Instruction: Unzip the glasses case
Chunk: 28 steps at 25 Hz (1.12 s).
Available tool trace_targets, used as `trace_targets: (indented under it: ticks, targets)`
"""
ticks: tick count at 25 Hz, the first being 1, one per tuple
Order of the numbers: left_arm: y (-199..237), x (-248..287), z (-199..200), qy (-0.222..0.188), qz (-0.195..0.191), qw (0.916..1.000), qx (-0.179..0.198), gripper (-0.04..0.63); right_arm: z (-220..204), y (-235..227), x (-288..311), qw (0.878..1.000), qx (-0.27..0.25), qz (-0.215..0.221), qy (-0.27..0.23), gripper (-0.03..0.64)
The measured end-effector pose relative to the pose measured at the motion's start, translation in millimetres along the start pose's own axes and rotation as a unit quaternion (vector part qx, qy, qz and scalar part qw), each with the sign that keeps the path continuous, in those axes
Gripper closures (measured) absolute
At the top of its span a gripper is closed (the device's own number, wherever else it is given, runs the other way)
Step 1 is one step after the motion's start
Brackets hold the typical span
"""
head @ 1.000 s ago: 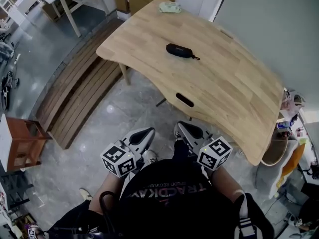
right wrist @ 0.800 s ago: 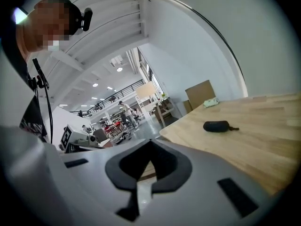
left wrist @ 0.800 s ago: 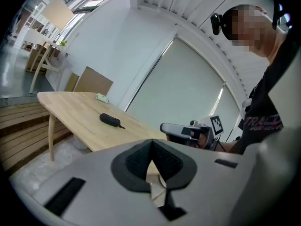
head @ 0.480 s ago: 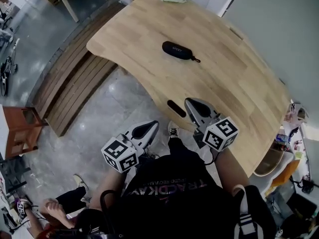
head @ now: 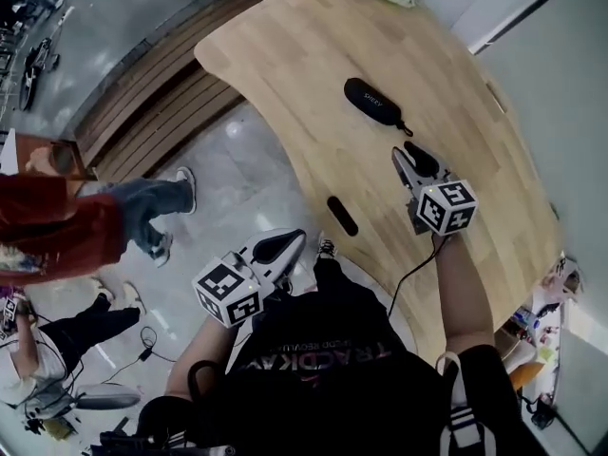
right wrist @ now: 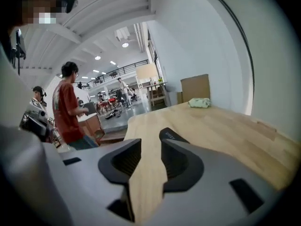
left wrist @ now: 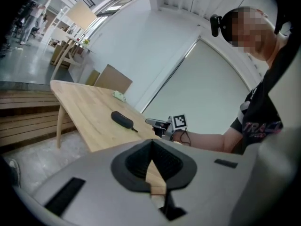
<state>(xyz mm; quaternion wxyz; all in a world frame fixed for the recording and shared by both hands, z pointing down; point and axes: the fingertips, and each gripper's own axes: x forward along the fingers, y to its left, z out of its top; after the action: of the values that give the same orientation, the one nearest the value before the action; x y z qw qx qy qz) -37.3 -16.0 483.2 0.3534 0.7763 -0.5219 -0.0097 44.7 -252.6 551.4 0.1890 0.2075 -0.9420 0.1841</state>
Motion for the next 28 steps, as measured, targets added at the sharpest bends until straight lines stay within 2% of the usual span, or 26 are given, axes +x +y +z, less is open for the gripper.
trace_targets:
  ticks: [4, 7, 11, 13, 17, 20, 28]
  targets:
    - [1.4, -1.9, 1.9, -0.003, 0.024, 0.9997, -0.006, 0.584, -6.6, -40.1, 43.0, 0.997, -0.045, -0.001, 0.056, 0.422]
    - [3.3, -2.9, 3.4, 0.001, 0.040, 0.9992, -0.011, 0.584, -11.7, -57.6, 77.9, 0.991, -0.090, 0.002, 0.099, 0.379]
    - [1.8, -0.9, 2.7, 0.002, 0.055, 0.9983, -0.017, 0.584, -22.8, -73.1, 110.2, 0.969, -0.183, 0.013, 0.168, 0.318]
    - [2.7, -2.0, 0.8, 0.003, 0.063, 0.9978, -0.020, 0.584, -28.5, -74.2, 123.1, 0.958, -0.210, 0.024, 0.192, 0.288]
    - [7.2, -1.6, -0.7, 0.005, 0.076, 0.9969, -0.021, 0.584, -38.3, -75.5, 141.4, 0.945, -0.238, 0.041, 0.221, 0.278]
    - [8.2, 1.5, 0.0, 0.010, 0.084, 0.9963, -0.017, 0.584, -44.9, -77.9, 149.8, 0.939, -0.250, 0.047, 0.230, 0.278]
    - [5.7, 1.7, 13.1, 0.019, 0.088, 0.9959, 0.002, 0.584, -43.6, -76.9, 154.7, 0.941, -0.247, 0.051, 0.225, 0.279]
